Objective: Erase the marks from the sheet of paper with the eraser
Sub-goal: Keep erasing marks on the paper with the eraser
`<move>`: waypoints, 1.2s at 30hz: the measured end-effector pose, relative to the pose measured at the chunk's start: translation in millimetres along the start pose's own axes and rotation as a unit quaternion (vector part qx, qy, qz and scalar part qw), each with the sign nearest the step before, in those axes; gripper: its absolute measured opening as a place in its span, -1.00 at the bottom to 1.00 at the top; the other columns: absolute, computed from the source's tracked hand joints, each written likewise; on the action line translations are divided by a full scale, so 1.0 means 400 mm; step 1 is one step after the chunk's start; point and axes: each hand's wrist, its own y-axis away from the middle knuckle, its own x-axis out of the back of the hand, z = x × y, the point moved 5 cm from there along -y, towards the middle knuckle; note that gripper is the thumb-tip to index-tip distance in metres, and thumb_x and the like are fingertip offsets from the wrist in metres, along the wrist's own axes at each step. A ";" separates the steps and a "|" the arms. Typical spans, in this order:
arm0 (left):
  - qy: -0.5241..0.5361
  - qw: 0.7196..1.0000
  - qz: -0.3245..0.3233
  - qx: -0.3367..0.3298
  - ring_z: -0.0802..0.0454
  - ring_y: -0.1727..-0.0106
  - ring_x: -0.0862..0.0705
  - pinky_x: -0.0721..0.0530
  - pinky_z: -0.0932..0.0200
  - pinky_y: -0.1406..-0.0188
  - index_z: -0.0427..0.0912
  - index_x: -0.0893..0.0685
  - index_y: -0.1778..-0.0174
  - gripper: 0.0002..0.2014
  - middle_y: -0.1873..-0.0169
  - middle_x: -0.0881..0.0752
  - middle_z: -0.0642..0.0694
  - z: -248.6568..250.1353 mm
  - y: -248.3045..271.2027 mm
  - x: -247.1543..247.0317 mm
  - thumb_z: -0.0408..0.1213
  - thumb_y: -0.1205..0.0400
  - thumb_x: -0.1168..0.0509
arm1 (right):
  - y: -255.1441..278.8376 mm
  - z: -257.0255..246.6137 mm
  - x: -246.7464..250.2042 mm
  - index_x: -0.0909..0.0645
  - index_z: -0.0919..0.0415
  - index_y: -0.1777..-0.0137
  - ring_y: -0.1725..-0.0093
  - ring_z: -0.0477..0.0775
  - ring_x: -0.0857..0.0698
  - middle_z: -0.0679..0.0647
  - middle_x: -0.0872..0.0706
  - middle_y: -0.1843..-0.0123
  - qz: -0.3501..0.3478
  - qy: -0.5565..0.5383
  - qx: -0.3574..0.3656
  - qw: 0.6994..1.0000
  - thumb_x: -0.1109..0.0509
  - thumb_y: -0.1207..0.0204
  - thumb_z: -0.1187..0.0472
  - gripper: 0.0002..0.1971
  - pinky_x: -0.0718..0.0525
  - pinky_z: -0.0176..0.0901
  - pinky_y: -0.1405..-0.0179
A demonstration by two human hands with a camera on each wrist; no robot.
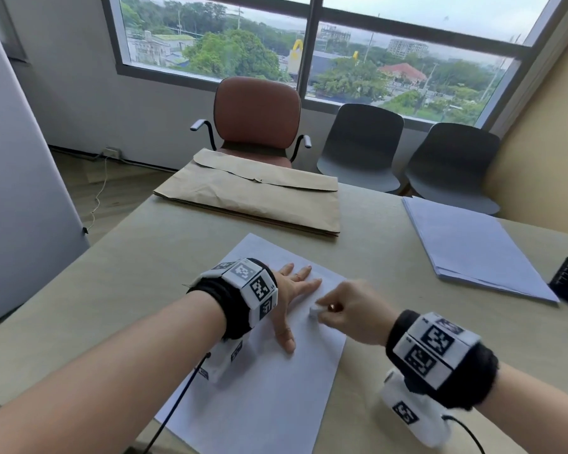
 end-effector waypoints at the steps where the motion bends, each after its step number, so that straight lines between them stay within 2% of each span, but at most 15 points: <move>1: 0.001 1.000 0.000 0.000 -0.03 -0.62 0.41 0.19 -0.36 -0.58 0.13 0.40 -0.60 0.25 -0.60 0.43 0.09 0.000 -0.001 -0.001 0.11 -0.35 -0.53 | 0.019 -0.018 -0.016 -0.71 0.32 0.24 0.46 -0.05 -0.49 0.09 -0.62 0.44 -0.026 -0.004 0.024 0.999 -0.34 -0.50 0.14 -0.75 -0.45 -0.29 0.39; 3: 0.003 1.000 0.000 -0.001 -0.03 -0.62 0.41 0.19 -0.36 -0.58 0.13 0.40 -0.60 0.26 -0.60 0.43 0.09 0.000 -0.002 -0.001 0.11 -0.34 -0.53 | 0.043 -0.038 -0.031 -0.63 0.36 0.34 0.51 -0.01 -0.33 0.07 -0.43 0.52 -0.080 -0.015 0.044 0.996 -0.34 -0.50 0.12 -0.69 -0.27 -0.33 0.49; 5: 0.001 1.000 -0.002 -0.002 -0.03 -0.62 0.41 0.18 -0.36 -0.58 0.13 0.40 -0.60 0.25 -0.60 0.43 0.09 0.000 -0.001 0.001 0.10 -0.35 -0.53 | 0.029 -0.027 -0.015 -0.70 0.33 0.25 0.50 -0.05 -0.33 0.05 -0.46 0.53 -0.077 -0.011 0.027 0.997 -0.36 -0.50 0.07 -0.70 -0.29 -0.33 0.48; 7: -0.002 1.000 -0.002 0.000 -0.03 -0.62 0.41 0.18 -0.34 -0.59 0.13 0.40 -0.60 0.25 -0.60 0.42 0.09 0.001 0.001 0.002 0.11 -0.35 -0.53 | -0.002 0.000 0.010 -0.78 0.20 0.04 0.37 -0.12 -0.48 0.08 -0.73 0.31 -0.024 -0.001 -0.009 1.000 -0.36 -0.50 0.06 -0.75 -0.41 -0.32 0.33; 9: -0.002 1.000 0.000 0.003 -0.02 -0.63 0.40 0.18 -0.34 -0.59 0.14 0.40 -0.60 0.25 -0.61 0.42 0.09 0.002 0.001 0.002 0.12 -0.35 -0.52 | -0.011 0.010 0.016 -0.75 0.14 -0.10 0.20 -0.06 -0.61 0.08 -0.81 0.06 0.021 0.007 -0.027 0.999 -0.34 -0.52 0.09 -0.74 -0.45 -0.32 0.19; 11: -0.002 1.000 0.000 0.004 -0.03 -0.62 0.41 0.19 -0.34 -0.59 0.14 0.41 -0.59 0.25 -0.60 0.42 0.09 0.000 0.002 0.001 0.12 -0.35 -0.52 | 0.009 -0.014 0.000 -0.78 0.21 0.05 0.33 -0.07 -0.61 0.06 -0.76 0.27 0.018 0.017 0.004 1.000 -0.32 -0.53 0.14 -0.77 -0.48 -0.29 0.28; 13: 0.002 1.000 -0.001 0.000 -0.03 -0.62 0.41 0.22 -0.32 -0.59 0.13 0.41 -0.60 0.25 -0.60 0.43 0.08 0.000 0.000 -0.001 0.11 -0.35 -0.53 | 0.050 -0.051 -0.032 -0.69 0.30 0.30 0.51 -0.03 -0.43 0.00 -0.50 0.56 -0.040 -0.009 0.043 0.998 -0.33 -0.50 0.17 -0.75 -0.34 -0.37 0.45; 15: 0.004 1.000 -0.001 -0.002 -0.03 -0.62 0.41 0.22 -0.32 -0.59 0.13 0.40 -0.60 0.25 -0.60 0.43 0.09 -0.001 -0.001 -0.001 0.11 -0.35 -0.53 | 0.075 -0.073 -0.045 -0.60 0.13 0.45 0.54 -0.06 -0.42 -0.02 -0.43 0.66 -0.100 -0.029 0.055 0.993 -0.37 -0.49 0.14 -0.73 -0.32 -0.40 0.51; 18: 0.000 1.000 -0.004 0.000 -0.03 -0.62 0.41 0.21 -0.33 -0.59 0.13 0.40 -0.60 0.25 -0.60 0.43 0.09 -0.001 0.001 0.001 0.11 -0.35 -0.52 | 0.041 -0.040 -0.017 -0.77 0.12 0.18 0.51 -0.24 -0.50 -0.21 -0.57 0.63 -0.076 -0.004 0.022 0.997 -0.37 -0.50 0.10 -0.83 -0.41 -0.49 0.46; 20: -0.001 1.000 -0.005 0.002 -0.03 -0.62 0.41 0.20 -0.34 -0.59 0.14 0.41 -0.59 0.25 -0.60 0.43 0.09 0.001 0.003 0.001 0.12 -0.35 -0.52 | 0.016 -0.012 0.006 -0.77 0.14 -0.02 0.36 -0.23 -0.53 -0.14 -0.75 0.33 -0.014 0.003 -0.008 1.000 -0.35 -0.51 0.09 -0.77 -0.54 -0.38 0.23; 21: -0.001 1.000 -0.006 0.003 -0.03 -0.62 0.41 0.20 -0.34 -0.59 0.13 0.41 -0.59 0.25 -0.60 0.43 0.09 0.003 0.003 0.001 0.12 -0.35 -0.52 | 0.017 -0.008 0.006 -0.77 0.15 -0.02 0.29 -0.17 -0.54 -0.05 -0.78 0.22 0.005 -0.001 -0.012 1.000 -0.33 -0.52 0.10 -0.77 -0.55 -0.28 0.16; 25: 0.003 1.000 -0.004 0.000 -0.03 -0.63 0.40 0.22 -0.33 -0.59 0.12 0.40 -0.60 0.24 -0.60 0.42 0.09 0.001 0.003 0.002 0.10 -0.36 -0.52 | 0.093 -0.094 -0.050 -0.68 0.14 0.32 0.42 0.03 -0.39 -0.14 -0.50 0.65 -0.058 -0.001 0.076 0.995 -0.32 -0.49 0.16 -0.80 -0.30 -0.44 0.48; 29: -0.005 1.000 -0.008 0.004 -0.02 -0.63 0.40 0.20 -0.33 -0.59 0.13 0.40 -0.60 0.24 -0.60 0.43 0.09 0.003 0.003 0.003 0.11 -0.36 -0.52 | 0.065 -0.061 -0.027 -0.75 0.16 0.21 0.51 -0.07 -0.44 -0.15 -0.51 0.64 -0.042 0.013 0.044 0.998 -0.35 -0.48 0.12 -0.82 -0.32 -0.43 0.47; 33: -0.001 1.000 -0.004 0.009 -0.02 -0.63 0.40 0.19 -0.34 -0.59 0.14 0.40 -0.59 0.25 -0.60 0.43 0.10 -0.001 0.001 0.000 0.12 -0.35 -0.52 | 0.066 -0.047 -0.021 -0.76 0.22 0.10 0.35 0.03 -0.55 0.03 -0.73 0.36 -0.006 0.018 0.032 0.999 -0.30 -0.51 0.14 -0.77 -0.55 -0.19 0.25; 36: -0.001 1.000 -0.005 0.003 -0.03 -0.63 0.40 0.20 -0.34 -0.59 0.13 0.40 -0.60 0.25 -0.60 0.43 0.09 0.000 0.001 0.000 0.10 -0.35 -0.53 | 0.114 -0.088 -0.056 -0.70 0.28 0.19 0.50 0.03 -0.38 0.05 -0.48 0.55 -0.062 0.001 0.060 0.996 -0.30 -0.50 0.11 -0.75 -0.46 -0.15 0.32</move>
